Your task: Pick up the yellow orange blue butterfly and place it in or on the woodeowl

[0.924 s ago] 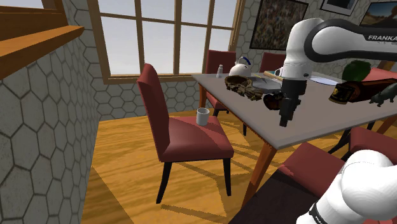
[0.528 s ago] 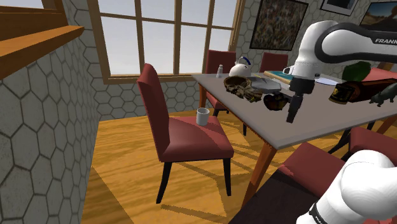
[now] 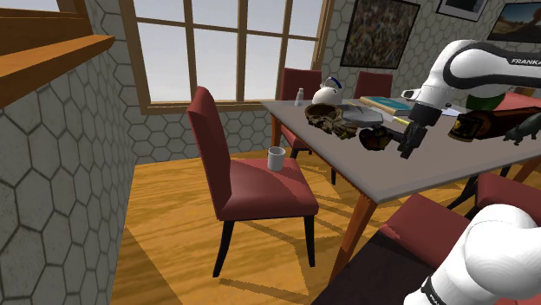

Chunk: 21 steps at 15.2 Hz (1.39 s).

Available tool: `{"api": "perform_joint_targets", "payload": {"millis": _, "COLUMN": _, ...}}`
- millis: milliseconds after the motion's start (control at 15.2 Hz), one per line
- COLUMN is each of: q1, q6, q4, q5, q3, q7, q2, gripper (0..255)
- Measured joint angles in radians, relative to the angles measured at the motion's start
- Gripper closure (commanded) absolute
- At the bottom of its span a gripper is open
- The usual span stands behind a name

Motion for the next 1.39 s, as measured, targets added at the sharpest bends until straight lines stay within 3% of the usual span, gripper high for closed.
{"api": "perform_joint_targets", "payload": {"millis": 264, "q1": 0.042, "q6": 0.061, "q4": 0.062, "q5": -0.012, "q3": -0.168, "q7": -0.195, "q2": 0.054, "gripper": 0}}
{"api": "perform_joint_targets", "payload": {"millis": 528, "q1": 0.128, "q6": 0.115, "q4": 0.145, "q5": 0.015, "q3": -0.349, "q7": -0.392, "q2": 0.129, "gripper": 0}}
{"api": "perform_joint_targets", "payload": {"millis": 858, "q1": 0.335, "q6": 0.141, "q4": 0.308, "q5": 0.105, "q3": -0.644, "q7": -0.653, "q2": 0.247, "gripper": 0}}
{"api": "perform_joint_targets", "payload": {"millis": 1122, "q1": 0.601, "q6": 0.131, "q4": 0.459, "q5": 0.174, "q3": -0.934, "q7": -0.813, "q2": 0.295, "gripper": 0}}
{"api": "perform_joint_targets", "payload": {"millis": 1386, "q1": 0.644, "q6": 0.161, "q4": 0.448, "q5": 0.174, "q3": -0.977, "q7": -0.832, "q2": 0.288, "gripper": 0}}
